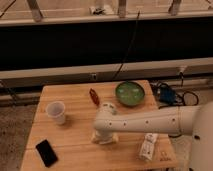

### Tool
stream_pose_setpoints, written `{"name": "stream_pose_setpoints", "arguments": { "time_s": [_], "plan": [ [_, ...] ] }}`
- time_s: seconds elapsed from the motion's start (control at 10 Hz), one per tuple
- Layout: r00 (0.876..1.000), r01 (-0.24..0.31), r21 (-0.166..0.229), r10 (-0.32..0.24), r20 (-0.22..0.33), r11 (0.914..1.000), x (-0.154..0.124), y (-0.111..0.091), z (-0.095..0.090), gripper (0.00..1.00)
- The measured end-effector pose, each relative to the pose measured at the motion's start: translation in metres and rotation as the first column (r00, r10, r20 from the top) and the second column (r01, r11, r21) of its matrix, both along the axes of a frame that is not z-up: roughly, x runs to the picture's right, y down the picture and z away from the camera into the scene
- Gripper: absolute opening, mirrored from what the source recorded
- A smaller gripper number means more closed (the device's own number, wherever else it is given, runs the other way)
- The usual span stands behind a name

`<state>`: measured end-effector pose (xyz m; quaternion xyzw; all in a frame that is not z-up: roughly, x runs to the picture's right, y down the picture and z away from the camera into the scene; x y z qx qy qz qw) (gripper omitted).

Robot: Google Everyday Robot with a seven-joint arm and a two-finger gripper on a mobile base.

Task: Place the white sponge in the ceramic cup

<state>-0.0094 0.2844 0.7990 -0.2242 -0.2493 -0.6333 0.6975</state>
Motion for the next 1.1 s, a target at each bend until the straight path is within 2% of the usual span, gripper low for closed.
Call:
{"name": "stream_pose_setpoints", "arguments": {
  "time_s": [0.3, 0.4, 0.5, 0.7, 1.1],
  "plan": [
    [1.000, -0.001, 0.001, 0.001, -0.004, 1.0000, 0.0025, -0.0014, -0.0012, 0.73],
    [1.000, 0.000, 0.002, 0.000, -0.004, 1.0000, 0.0027, -0.0020, -0.0016, 0.69],
    [1.000, 0.000, 0.002, 0.000, -0.003, 1.0000, 0.0025, -0.0026, -0.0022, 0.62],
    [1.000, -0.001, 0.000, 0.001, -0.003, 1.0000, 0.0020, -0.0033, -0.0034, 0.39],
    [1.000, 0.002, -0.002, -0.002, 0.000, 1.0000, 0.0008, -0.0065, -0.0091, 0.07]
  ]
}}
